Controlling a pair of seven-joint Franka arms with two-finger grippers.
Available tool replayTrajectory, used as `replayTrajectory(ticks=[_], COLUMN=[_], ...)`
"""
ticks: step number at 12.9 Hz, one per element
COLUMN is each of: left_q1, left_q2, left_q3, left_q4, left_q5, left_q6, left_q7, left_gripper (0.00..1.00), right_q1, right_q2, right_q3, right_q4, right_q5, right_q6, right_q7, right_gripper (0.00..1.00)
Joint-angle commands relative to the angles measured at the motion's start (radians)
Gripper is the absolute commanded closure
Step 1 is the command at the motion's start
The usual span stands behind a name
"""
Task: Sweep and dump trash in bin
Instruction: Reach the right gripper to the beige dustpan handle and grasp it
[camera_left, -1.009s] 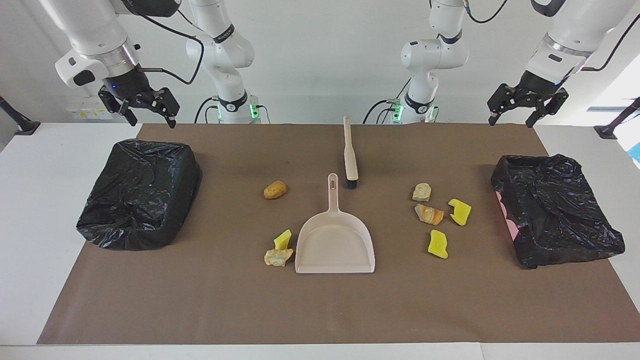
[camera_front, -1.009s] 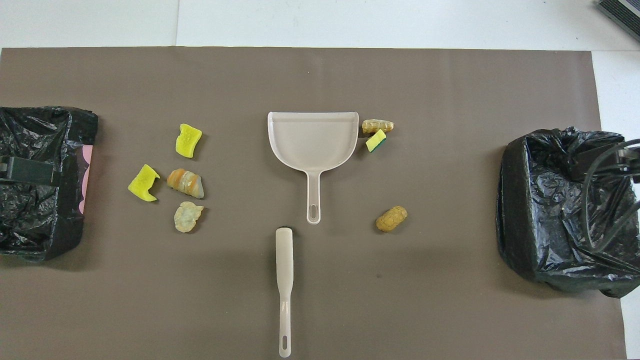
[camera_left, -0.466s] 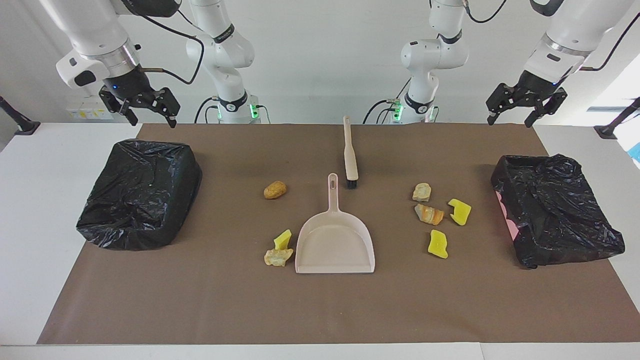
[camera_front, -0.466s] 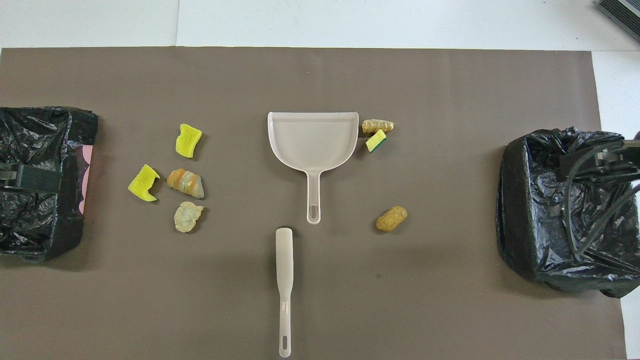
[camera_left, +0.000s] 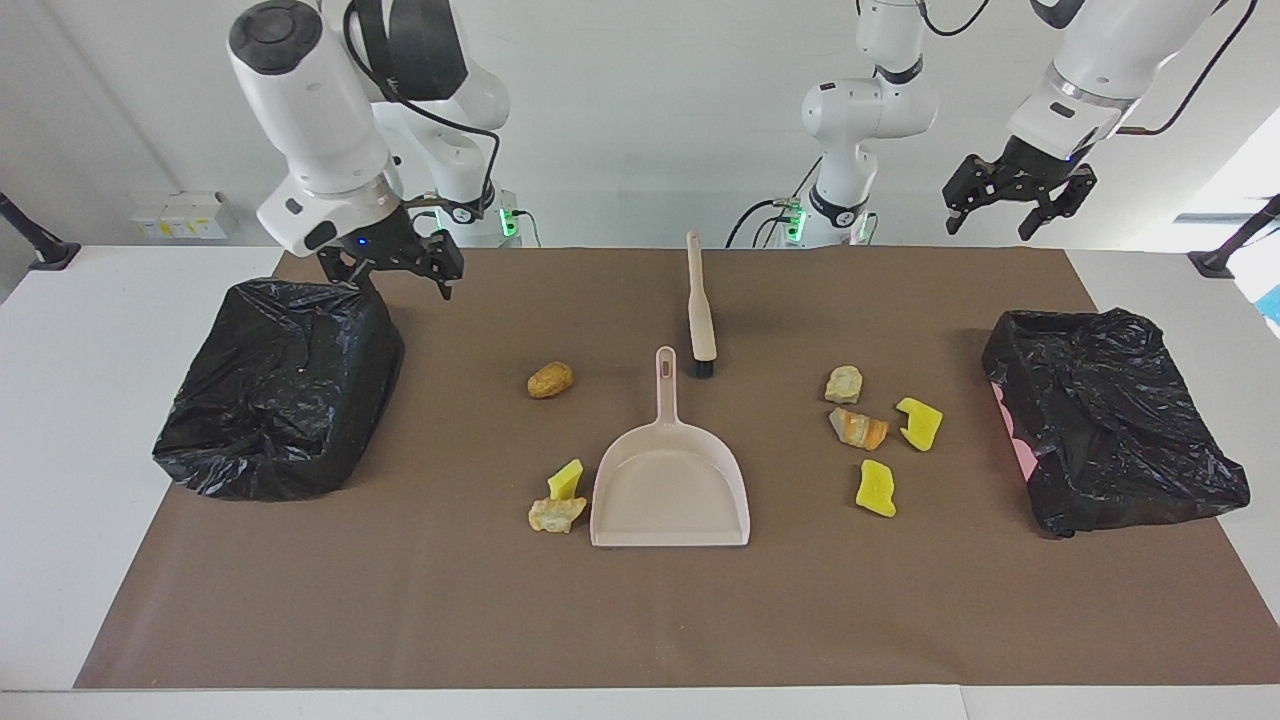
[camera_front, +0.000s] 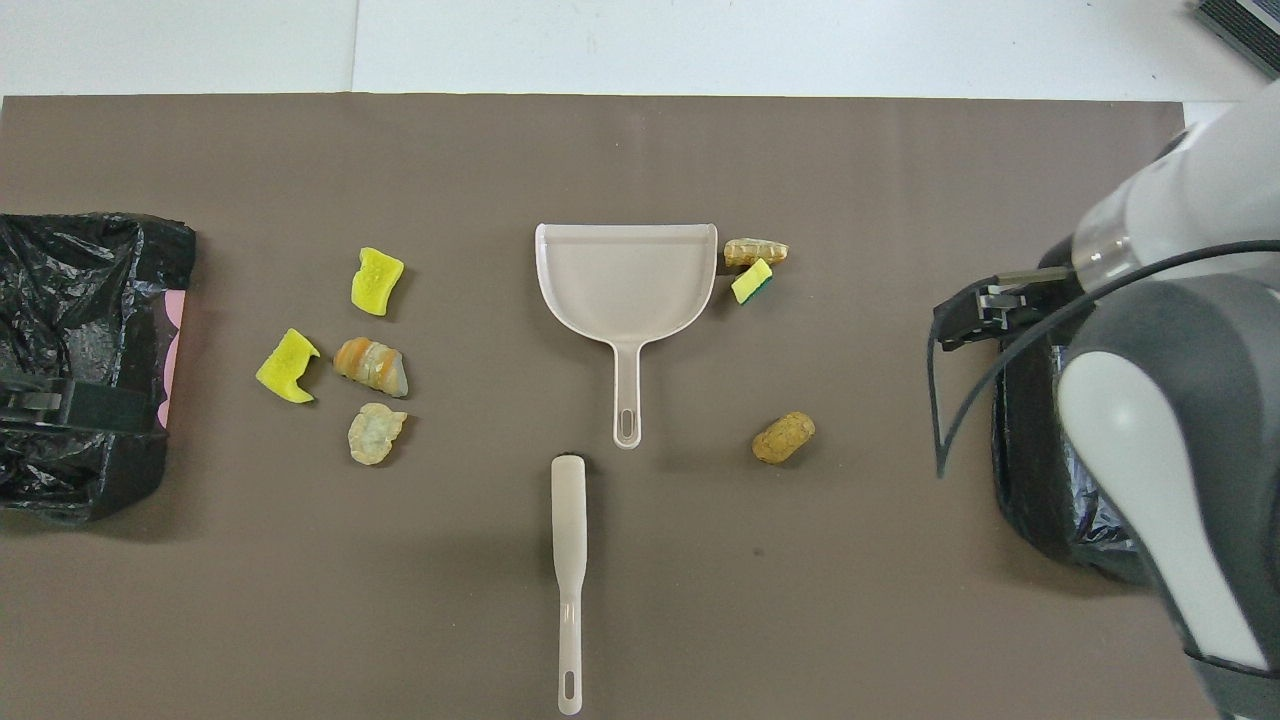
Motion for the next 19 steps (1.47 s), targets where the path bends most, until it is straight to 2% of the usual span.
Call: replayTrajectory(ticks=[1, 7, 11, 13, 17, 19], left_q1=[-0.008, -0.008, -0.008, -0.008, -0.008, -0.008], left_q2=[-0.027, -0.027, -0.027, -0.028, -0.028, -0.028], left_q3=[0.005, 0.005, 0.005, 0.004, 0.004, 0.004], left_q4=[-0.030, -0.030, -0.030, -0.030, -0.030, -0.030], left_q5=[-0.013, -0.015, -0.015, -0.015, -0.015, -0.015], left_q6=[0.005, 0.005, 0.005, -0.004, -0.004, -0.003], left_q7=[-0.004, -0.004, -0.004, -0.004, -0.002, -0.004], left_gripper=[0.00, 0.00, 0.00, 0.00, 0.00, 0.00], right_q1=[0.085, 0.257, 0.369, 0.381, 0.386, 0.412], right_q2=[0.087, 0.246, 0.352, 0.372, 0.371, 0.372], right_q3=[0.001, 0.000, -0.002, 0.000, 0.001, 0.001], right_q4=[0.010, 0.013, 0.021, 0.022, 0.021, 0.012], right_q5=[-0.001, -0.004, -0.097, -0.116, -0.111, -0.096], right_q6=[0.067, 0.254, 0.366, 0.386, 0.438, 0.480], right_q7=[0.073, 0.283, 0.491, 0.515, 0.516, 0.516], right_gripper=[0.00, 0.00, 0.00, 0.00, 0.12, 0.13])
